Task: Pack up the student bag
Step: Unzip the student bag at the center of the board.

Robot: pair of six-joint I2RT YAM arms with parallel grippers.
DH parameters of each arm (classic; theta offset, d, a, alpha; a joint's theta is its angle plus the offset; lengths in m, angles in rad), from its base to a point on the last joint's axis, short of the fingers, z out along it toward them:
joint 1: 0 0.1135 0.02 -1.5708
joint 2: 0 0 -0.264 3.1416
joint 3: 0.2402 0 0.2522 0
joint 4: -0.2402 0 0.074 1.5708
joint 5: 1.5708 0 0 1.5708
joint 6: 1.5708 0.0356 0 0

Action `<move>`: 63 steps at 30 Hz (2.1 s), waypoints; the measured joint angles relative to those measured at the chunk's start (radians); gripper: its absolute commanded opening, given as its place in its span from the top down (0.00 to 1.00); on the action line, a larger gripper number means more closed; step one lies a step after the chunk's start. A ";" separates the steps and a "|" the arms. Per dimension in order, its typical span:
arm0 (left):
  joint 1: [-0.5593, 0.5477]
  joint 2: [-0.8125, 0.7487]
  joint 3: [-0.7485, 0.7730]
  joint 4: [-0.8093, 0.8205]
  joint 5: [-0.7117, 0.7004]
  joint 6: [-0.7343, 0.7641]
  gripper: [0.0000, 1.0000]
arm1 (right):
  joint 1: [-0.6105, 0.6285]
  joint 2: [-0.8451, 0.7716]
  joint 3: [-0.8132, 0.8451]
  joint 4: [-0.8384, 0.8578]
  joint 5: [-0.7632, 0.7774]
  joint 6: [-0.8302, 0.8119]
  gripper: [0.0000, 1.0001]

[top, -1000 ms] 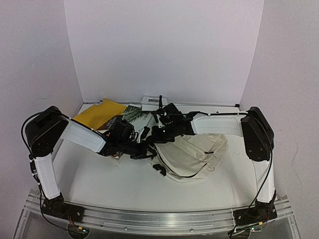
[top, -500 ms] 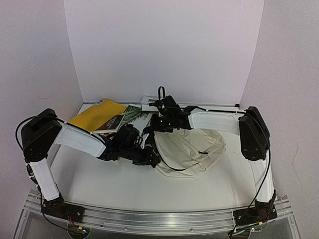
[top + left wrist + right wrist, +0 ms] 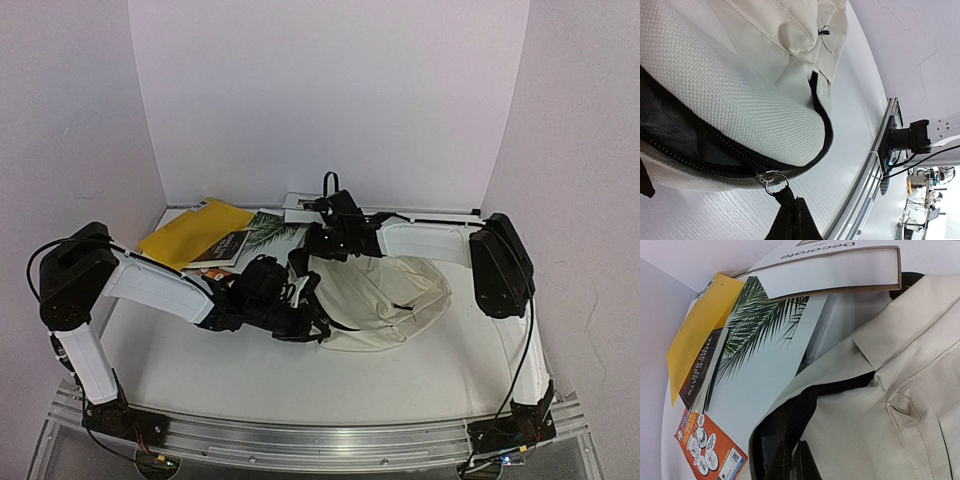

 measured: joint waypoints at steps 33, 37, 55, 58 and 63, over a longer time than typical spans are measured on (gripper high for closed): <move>0.201 -0.121 0.007 -0.152 -0.094 -0.114 0.32 | 0.290 -0.541 -0.732 0.047 -0.233 0.051 0.62; 0.209 -0.076 0.032 -0.134 -0.086 -0.128 0.33 | 0.329 -0.434 -0.706 0.000 -0.139 0.081 0.65; 0.237 0.036 0.114 -0.103 -0.069 -0.127 0.42 | 0.344 -0.290 -0.620 -0.097 0.049 0.136 0.70; 0.239 0.054 0.124 -0.104 -0.069 -0.127 0.43 | 0.346 -0.272 -0.604 -0.100 0.062 0.141 0.71; 0.241 0.076 0.143 -0.112 -0.069 -0.126 0.48 | 0.346 -0.243 -0.576 -0.105 0.082 0.146 0.73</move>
